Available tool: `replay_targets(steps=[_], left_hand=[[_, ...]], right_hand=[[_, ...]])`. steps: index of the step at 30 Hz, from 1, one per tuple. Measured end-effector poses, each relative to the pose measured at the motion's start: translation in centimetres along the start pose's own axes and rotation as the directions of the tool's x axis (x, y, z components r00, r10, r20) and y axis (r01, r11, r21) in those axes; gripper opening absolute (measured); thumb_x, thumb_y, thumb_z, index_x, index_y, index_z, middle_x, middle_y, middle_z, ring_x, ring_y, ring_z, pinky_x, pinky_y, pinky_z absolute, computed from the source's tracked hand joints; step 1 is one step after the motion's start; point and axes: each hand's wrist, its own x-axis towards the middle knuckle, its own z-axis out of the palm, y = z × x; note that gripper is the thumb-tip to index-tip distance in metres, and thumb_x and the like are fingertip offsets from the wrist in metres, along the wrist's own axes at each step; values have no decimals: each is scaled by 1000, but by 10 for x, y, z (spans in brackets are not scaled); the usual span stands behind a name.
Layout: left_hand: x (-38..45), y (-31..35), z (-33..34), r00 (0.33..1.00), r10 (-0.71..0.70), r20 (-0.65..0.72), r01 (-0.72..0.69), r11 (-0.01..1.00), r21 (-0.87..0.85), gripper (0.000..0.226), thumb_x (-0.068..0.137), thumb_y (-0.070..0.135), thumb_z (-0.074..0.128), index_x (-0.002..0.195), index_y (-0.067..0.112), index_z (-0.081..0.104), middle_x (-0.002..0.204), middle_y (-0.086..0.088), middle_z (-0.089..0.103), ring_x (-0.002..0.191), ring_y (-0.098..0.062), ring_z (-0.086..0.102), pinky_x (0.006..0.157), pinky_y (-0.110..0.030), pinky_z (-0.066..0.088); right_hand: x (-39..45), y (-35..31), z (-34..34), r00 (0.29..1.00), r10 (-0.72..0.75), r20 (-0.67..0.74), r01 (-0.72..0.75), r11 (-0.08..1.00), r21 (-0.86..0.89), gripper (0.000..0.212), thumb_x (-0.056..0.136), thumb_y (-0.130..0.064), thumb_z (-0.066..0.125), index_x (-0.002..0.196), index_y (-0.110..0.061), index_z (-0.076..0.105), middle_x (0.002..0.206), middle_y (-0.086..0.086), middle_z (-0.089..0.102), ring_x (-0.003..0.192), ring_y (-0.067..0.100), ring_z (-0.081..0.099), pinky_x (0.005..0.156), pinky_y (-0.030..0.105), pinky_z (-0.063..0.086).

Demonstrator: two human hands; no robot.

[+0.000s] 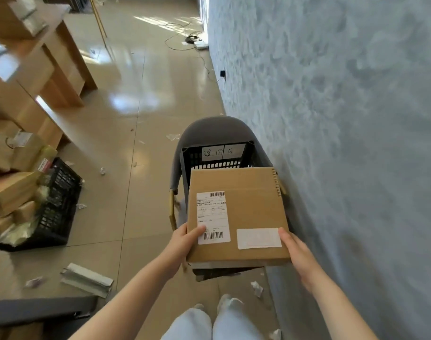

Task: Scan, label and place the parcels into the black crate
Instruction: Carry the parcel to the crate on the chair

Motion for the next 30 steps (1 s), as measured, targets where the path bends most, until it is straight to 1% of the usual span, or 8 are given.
replay_targets(steps=[2,6,9,12,18,22,26,30], left_hand=[[35,13,5,999,-27,-33,26,999,-19,39,93,39,64,126,23,52,116,1,72,103,-16,71,83,-32,58],[103,25,17,989,-89,-122,85,995,-45,46,95,40,61,135,21,47,117,3,69,103,-16,68,87,-35,57],[154,25,26,963,-127,-237,119,992,-47,46,99,37,56,139,21,39,116,7,62,98,-9,61,75,-26,51],[203,22,32,931,-168,-325,167,985,-30,54,101,37,52,147,18,33,133,-1,57,109,-16,56,90,-32,48],[286,-5,18,858,-225,-462,260,965,13,56,98,41,51,148,21,36,142,-1,52,129,-23,51,108,-45,43],[326,-40,6,840,-283,-463,341,939,45,64,97,47,50,152,22,30,149,-2,48,136,-26,46,112,-51,39],[348,-50,7,842,-236,-485,296,954,48,61,100,35,51,154,25,25,149,-2,47,135,-25,47,113,-49,39],[367,-60,6,829,-203,-521,312,941,131,64,101,32,50,157,24,20,155,-3,40,142,-26,39,117,-50,33]], right_hand=[[41,-17,-3,999,28,16,-27,999,-25,49,92,-59,52,130,-28,57,117,-3,68,107,16,63,82,30,51],[129,-39,-10,996,72,55,-65,990,-122,59,92,-59,53,139,-23,50,123,-1,63,112,19,59,96,36,50],[194,-51,-5,991,108,78,-88,970,-225,57,99,-50,49,147,-21,42,128,-1,59,115,17,56,99,37,48],[251,-55,6,985,146,90,-113,947,-299,52,102,-45,42,148,-20,40,129,0,57,116,18,53,98,35,45],[336,-40,38,958,277,79,-224,889,-400,55,105,-42,35,153,-17,28,144,7,46,129,25,46,109,42,40],[367,-23,51,934,350,73,-304,884,-356,54,105,-40,38,153,-18,28,145,7,46,124,24,46,100,36,39],[392,-6,59,923,378,70,-337,882,-329,56,105,-37,40,156,-19,24,150,6,42,133,28,44,107,39,39],[407,9,66,912,404,70,-358,867,-347,52,105,-33,39,154,-21,27,149,5,46,133,27,46,108,39,40]])
